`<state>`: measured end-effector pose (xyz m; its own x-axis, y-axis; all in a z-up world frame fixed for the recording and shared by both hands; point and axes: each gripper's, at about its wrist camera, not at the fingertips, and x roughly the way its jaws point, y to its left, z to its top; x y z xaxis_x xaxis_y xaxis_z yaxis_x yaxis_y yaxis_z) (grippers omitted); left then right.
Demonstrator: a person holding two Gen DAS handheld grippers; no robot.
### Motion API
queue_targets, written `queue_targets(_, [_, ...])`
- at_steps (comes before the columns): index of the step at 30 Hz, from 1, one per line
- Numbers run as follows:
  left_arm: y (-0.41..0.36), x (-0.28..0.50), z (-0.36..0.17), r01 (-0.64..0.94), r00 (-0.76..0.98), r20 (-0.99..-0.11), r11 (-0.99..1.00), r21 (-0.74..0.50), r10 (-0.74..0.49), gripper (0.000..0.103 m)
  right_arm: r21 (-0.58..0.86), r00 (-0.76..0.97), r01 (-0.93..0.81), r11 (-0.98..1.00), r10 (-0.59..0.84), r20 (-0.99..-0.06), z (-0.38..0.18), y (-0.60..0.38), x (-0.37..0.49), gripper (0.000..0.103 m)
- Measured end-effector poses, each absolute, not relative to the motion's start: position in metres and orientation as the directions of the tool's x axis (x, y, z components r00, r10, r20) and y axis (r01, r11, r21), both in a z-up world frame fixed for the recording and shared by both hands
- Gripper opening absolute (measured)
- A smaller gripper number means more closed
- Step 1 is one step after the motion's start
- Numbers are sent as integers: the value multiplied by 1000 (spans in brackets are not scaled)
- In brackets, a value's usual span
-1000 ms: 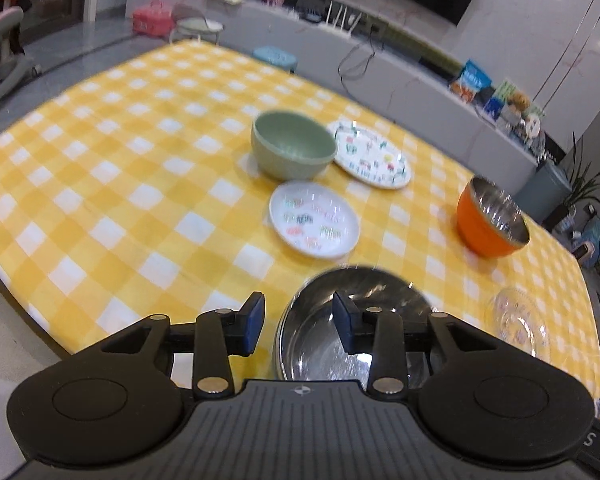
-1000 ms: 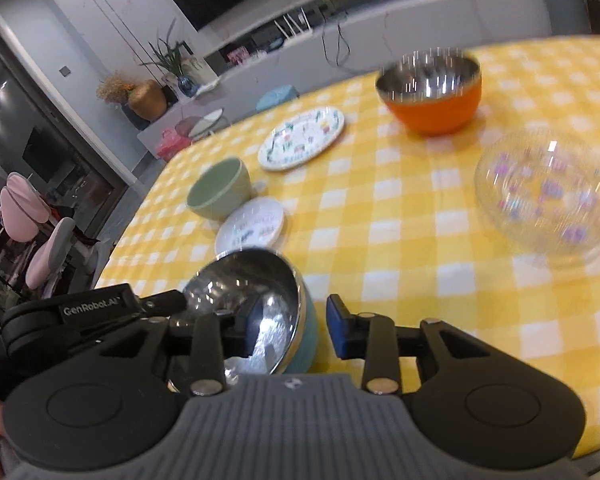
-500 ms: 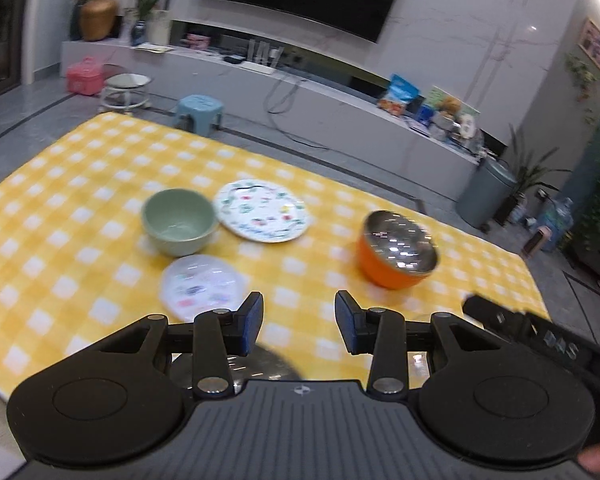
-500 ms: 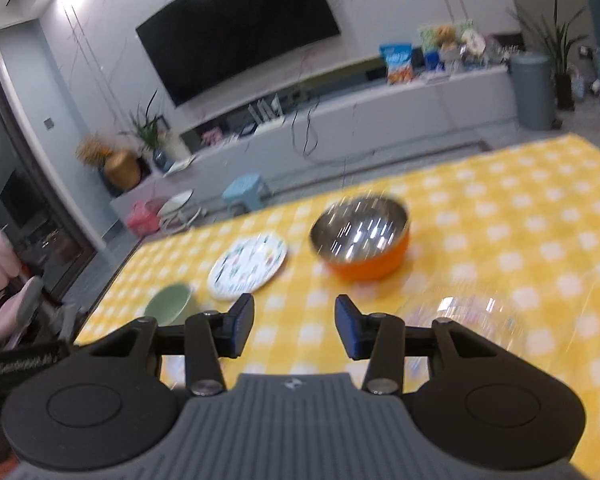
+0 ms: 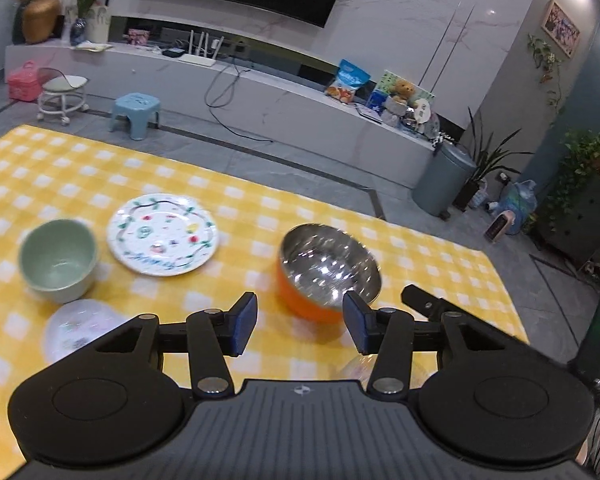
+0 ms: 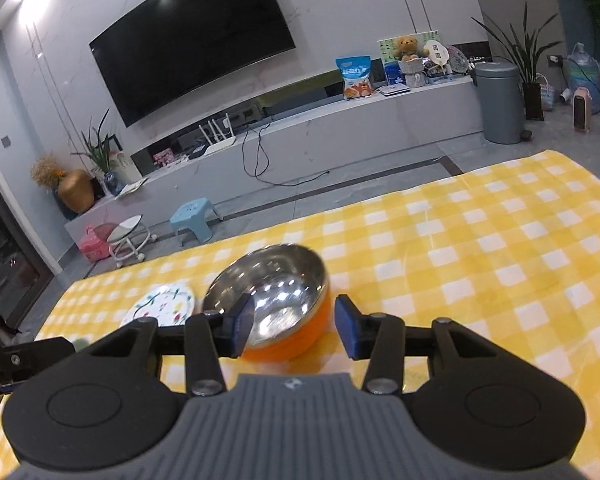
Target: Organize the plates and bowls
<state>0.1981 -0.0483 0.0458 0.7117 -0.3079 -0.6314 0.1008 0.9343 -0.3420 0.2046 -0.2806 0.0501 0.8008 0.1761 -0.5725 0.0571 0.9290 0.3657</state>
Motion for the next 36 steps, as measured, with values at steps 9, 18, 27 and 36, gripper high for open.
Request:
queue_targets(9, [-64,255,17,61,664,-685,935,-350,-300,56,456,783,125,881,195,-590,24,-299,233,44])
queue_targets(18, [-75,293,-3,29,671,-695,947,-321,-256,56,434,743,154,888,185,-643,6,-295,256,43])
queue_targets(27, [-101,318,-20,70,626,-743,965,-251,-239,54,468,733,130,874,233,-639,-3,-296,258,32])
queue_targets(36, [-119,324,-31,84,601,-780,985,-154,-173,22,491,711,148,859,253,-657,-13,-298,260,13])
